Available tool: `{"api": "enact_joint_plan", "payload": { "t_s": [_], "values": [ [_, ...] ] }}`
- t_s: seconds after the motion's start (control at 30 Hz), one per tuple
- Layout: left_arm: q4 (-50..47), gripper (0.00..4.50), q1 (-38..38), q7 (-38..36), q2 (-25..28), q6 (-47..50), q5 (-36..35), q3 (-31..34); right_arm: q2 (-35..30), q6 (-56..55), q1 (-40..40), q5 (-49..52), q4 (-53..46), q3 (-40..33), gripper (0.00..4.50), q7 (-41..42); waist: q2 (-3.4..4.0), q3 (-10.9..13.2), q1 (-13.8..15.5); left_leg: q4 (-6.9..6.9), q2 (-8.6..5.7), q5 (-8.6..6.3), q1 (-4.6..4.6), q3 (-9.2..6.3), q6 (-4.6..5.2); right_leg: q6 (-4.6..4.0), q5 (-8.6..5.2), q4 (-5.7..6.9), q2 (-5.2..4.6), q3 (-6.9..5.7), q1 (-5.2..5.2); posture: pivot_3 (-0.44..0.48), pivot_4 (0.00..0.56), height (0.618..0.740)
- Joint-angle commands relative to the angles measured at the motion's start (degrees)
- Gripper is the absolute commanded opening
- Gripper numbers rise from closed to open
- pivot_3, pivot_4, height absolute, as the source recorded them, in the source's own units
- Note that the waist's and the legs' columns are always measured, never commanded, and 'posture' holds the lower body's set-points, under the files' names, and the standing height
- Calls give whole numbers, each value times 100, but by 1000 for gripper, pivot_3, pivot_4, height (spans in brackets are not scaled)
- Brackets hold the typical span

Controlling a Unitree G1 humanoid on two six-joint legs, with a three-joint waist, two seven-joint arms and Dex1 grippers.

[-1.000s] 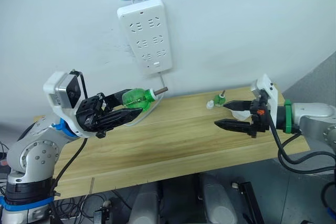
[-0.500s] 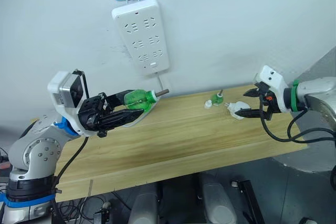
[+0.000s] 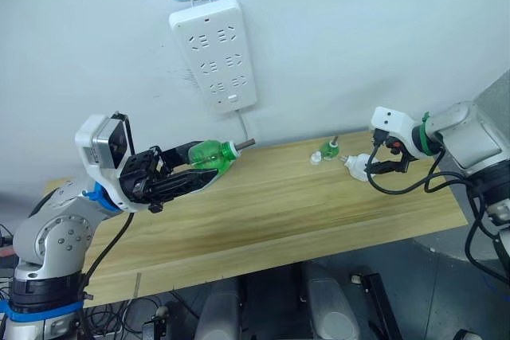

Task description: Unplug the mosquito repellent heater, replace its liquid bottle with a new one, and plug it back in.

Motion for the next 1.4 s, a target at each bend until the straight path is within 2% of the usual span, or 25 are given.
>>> {"api": "enact_joint_plan", "payload": {
  "t_s": [0.03, 0.33, 1.4],
  "values": [
    [-191, 2309, 21, -140, 97, -147, 99, 98, 54, -52, -113, -337, 167, -14, 4451, 103, 1, 1, 3, 0, 0, 0, 0, 1, 0, 0, 0, 0, 0, 0, 0, -222, 334, 734],
    [-207, 2309, -4, -116, 80, -183, 203, 87, 410, 57, -27, -889, 414, -62, 4451, -94, 5, 4, 8, 0, -1, 0, 0, 1, 0, 0, 0, 2, 0, 2, -1, -211, 352, 734],
    [-669, 2309, 318, 396, 128, 22, -174, 342, 1254, -523, -265, -1461, 1801, -255, 4451, -815, 11, 9, 99, 1, -1, 0, 1, 1, -1, -1, 1, 2, -3, 2, 0, -150, 359, 734]
  ]
}}
